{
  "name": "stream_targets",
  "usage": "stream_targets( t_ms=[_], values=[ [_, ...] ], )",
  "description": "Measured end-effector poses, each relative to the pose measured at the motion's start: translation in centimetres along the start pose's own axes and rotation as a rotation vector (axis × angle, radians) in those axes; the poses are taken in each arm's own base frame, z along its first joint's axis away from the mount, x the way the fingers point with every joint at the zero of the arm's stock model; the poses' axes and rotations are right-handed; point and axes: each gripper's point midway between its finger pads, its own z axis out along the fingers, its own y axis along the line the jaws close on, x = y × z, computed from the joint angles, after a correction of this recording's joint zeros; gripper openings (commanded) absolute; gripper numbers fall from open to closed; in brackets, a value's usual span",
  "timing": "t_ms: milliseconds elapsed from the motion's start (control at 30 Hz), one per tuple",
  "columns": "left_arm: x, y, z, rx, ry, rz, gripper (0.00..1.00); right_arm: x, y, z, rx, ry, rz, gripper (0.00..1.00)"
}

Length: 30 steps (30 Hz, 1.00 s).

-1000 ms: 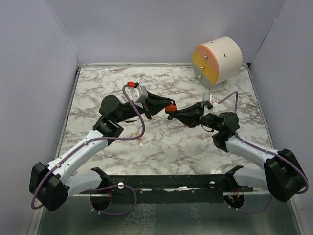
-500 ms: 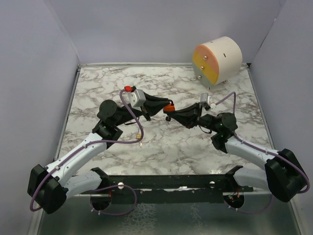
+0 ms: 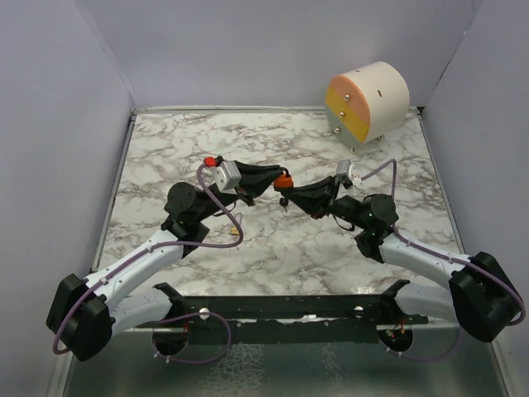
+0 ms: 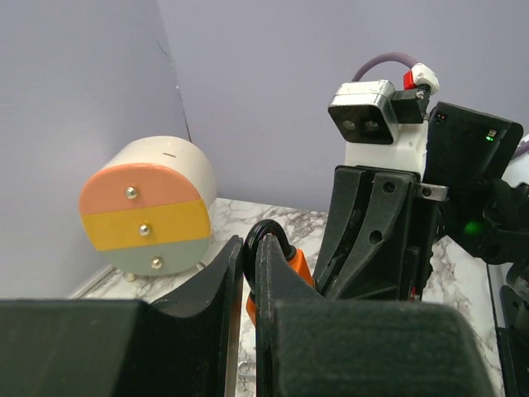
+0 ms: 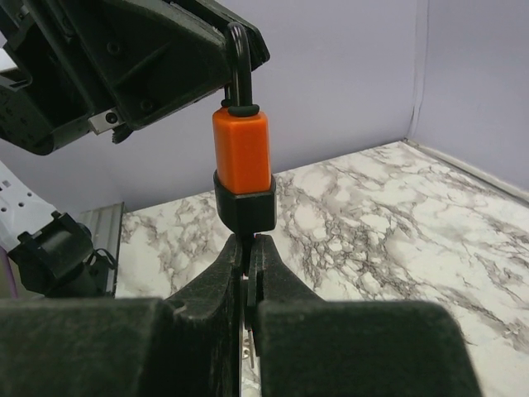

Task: Lock with the key
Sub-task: Lock the lock, then place the lock at the center of the board.

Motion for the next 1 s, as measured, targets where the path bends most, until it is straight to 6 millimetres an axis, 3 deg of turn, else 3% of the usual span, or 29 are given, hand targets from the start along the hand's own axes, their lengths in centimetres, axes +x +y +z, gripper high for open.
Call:
stream_targets(
  t_ms=[433,600,700,800,900,1000],
  values=[
    [0.1,1.5,-0.6,-0.091,-0.045,0.087,0.00,1.2,-0.1,0.5,0.045,0.007,0.026,0.01],
    [-5.6,4.2,-1.0,-0.236,-0.228,0.232,0.00,6.7,0.1,-1.3,0.079,0.170,0.127,0.01],
    [-8.5,4.8,-1.5,-0.284,-0.304,0.292,0.00,8.3,0.2,-2.1,0.096,0.224,0.157,0.01],
    [-9.8,4.9,-1.6,-0.299,-0.327,0.323,0.00,8.7,-0.1,-2.6,0.123,0.239,0.164,0.01],
    [-9.2,5.1,-1.5,-0.302,-0.281,0.328,0.00,8.4,-0.8,-2.8,0.174,0.230,0.159,0.01],
    [-6.6,5.7,-1.4,-0.312,-0.167,0.295,0.00,7.9,-2.0,-3.1,0.252,0.218,0.143,0.01]
  ],
)
